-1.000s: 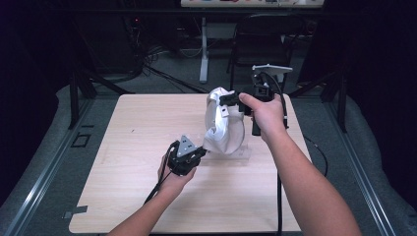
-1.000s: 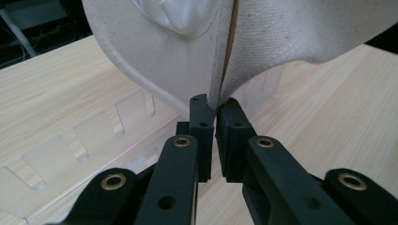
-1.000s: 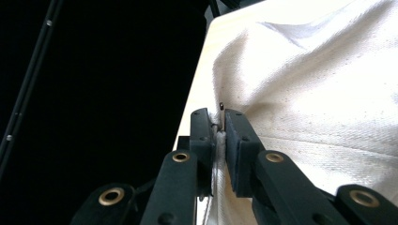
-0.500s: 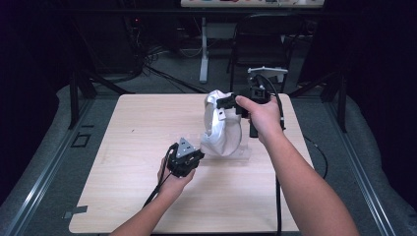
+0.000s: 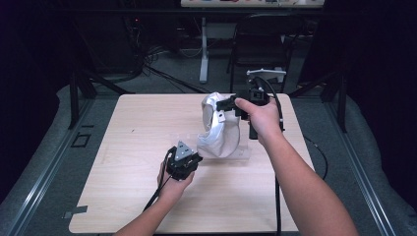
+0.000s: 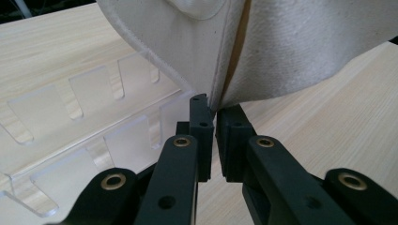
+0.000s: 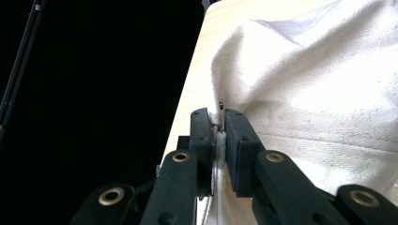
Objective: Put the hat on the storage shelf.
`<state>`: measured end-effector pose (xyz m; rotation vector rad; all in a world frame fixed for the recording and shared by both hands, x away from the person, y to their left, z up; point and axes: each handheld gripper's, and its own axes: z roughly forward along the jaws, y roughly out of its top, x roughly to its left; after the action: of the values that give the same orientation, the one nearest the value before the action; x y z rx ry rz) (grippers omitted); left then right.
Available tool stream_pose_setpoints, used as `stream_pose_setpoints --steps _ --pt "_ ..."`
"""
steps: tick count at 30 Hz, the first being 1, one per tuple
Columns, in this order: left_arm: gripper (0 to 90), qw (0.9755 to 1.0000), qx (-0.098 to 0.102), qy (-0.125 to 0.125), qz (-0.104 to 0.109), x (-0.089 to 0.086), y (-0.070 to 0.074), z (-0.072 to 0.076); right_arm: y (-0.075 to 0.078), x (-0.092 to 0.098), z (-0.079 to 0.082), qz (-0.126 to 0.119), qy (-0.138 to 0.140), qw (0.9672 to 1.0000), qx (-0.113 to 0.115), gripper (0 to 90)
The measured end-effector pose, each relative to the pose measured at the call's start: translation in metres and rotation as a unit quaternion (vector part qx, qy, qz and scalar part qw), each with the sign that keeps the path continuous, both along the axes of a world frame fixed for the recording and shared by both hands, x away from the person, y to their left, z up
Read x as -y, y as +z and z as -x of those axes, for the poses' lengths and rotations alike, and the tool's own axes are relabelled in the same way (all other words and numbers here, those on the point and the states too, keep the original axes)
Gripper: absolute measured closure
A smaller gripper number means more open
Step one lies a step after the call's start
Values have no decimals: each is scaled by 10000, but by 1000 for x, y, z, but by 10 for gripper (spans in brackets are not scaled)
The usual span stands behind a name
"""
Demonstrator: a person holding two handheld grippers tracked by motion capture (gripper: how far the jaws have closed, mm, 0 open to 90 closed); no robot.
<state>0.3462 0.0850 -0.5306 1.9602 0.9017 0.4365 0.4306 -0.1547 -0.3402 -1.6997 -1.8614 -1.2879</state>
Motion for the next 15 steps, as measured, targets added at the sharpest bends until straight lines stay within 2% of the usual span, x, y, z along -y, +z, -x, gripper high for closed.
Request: stream_pose_setpoints --steps 3,8,11,13,15 --pt "860 9999 -92 26 -33 1 -2 0 0 2 0 45 -13 10000 1 825" --pt "859 9998 -116 -14 -133 1 -2 0 -4 7 0 40 -69 10000 -29 824" --pt "833 9999 13 -70 -133 1 0 2 -7 10 0 -3 -114 9999 -58 824" --pt "738 9999 108 -106 39 -1 5 4 -7 11 0 -3 -105 9999 -46 825" --pt "697 9996 249 -117 -4 0 10 7 -6 12 0 -16 -112 9999 -45 824"
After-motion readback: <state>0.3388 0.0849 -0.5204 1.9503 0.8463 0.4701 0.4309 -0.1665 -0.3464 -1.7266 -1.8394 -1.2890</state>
